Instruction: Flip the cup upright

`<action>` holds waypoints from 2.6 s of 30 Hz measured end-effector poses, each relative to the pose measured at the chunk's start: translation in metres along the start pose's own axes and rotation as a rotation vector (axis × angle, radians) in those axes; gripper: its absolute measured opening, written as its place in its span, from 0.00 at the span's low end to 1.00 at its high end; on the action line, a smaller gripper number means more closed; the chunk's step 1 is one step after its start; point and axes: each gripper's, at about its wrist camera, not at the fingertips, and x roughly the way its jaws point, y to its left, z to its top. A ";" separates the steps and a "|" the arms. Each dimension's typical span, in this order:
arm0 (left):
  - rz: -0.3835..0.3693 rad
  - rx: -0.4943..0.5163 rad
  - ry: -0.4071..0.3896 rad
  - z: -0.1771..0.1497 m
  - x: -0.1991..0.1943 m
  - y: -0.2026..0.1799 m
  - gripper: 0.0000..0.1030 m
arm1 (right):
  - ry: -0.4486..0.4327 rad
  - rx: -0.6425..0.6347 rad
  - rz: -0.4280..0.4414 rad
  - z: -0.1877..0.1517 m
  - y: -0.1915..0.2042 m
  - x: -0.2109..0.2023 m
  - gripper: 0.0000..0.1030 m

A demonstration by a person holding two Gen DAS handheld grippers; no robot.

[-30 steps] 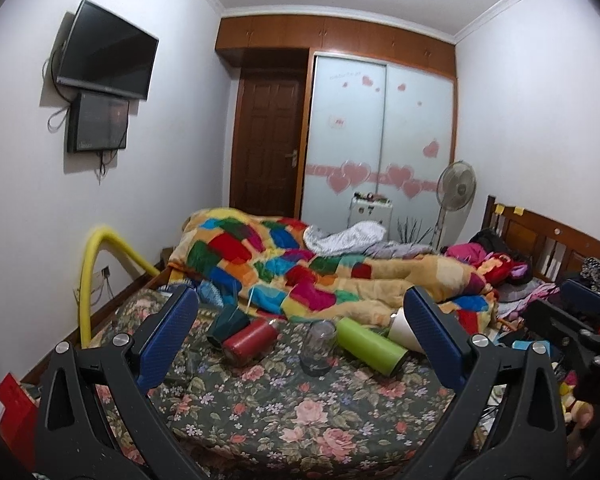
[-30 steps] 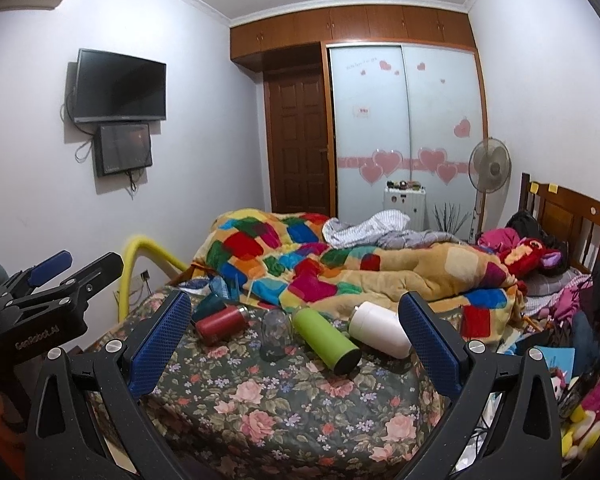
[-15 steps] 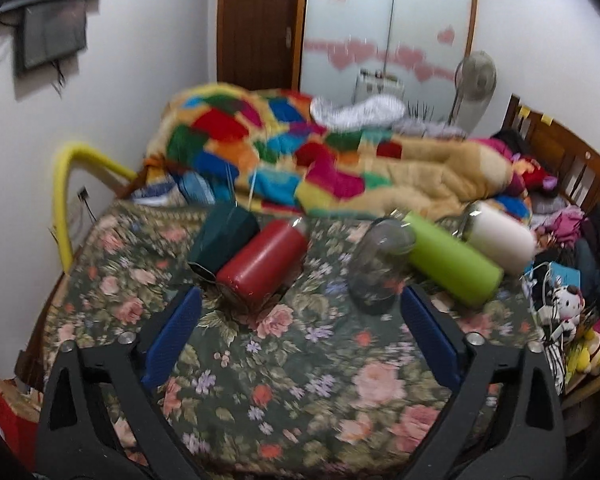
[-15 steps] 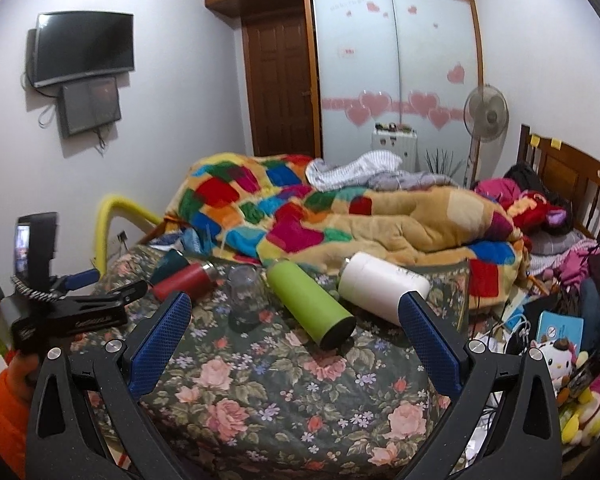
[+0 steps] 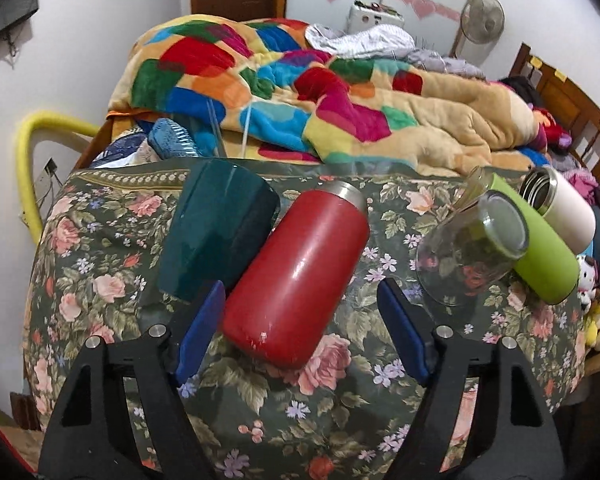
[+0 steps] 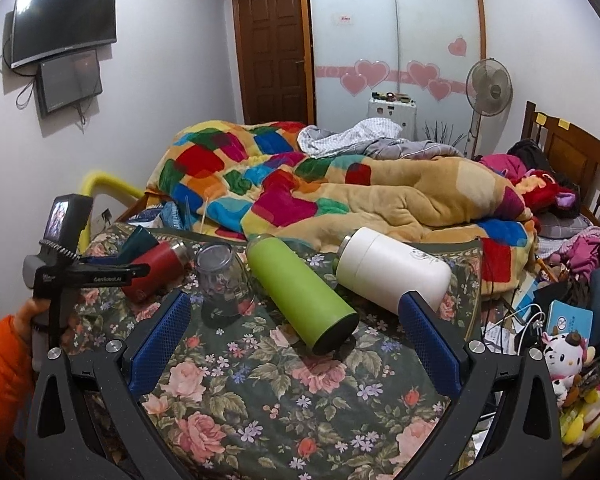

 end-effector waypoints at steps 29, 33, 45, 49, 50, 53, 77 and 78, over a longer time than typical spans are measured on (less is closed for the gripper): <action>0.003 0.087 0.084 0.009 0.057 -0.040 0.59 | 0.072 -0.042 0.025 -0.012 0.012 0.028 1.00; 0.013 0.075 0.067 0.002 0.044 -0.039 0.59 | 0.064 -0.045 0.024 -0.012 0.012 0.022 1.00; 0.020 0.111 -0.030 -0.020 -0.049 -0.054 0.59 | 0.019 -0.042 0.035 -0.011 0.014 -0.008 1.00; 0.013 0.154 -0.076 -0.027 -0.083 -0.072 0.59 | -0.007 -0.047 0.040 -0.011 0.016 -0.023 1.00; 0.007 0.159 -0.083 -0.029 -0.089 -0.075 0.59 | -0.013 -0.048 0.040 -0.010 0.017 -0.026 1.00; -0.021 0.177 -0.101 -0.032 -0.105 -0.091 0.59 | -0.031 -0.049 0.040 -0.012 0.017 -0.036 1.00; -0.140 0.295 0.118 -0.087 -0.008 -0.213 0.59 | 0.045 0.017 -0.028 -0.042 -0.035 -0.026 1.00; -0.137 0.298 0.124 -0.089 -0.004 -0.214 0.59 | 0.053 0.019 -0.030 -0.043 -0.038 -0.024 1.00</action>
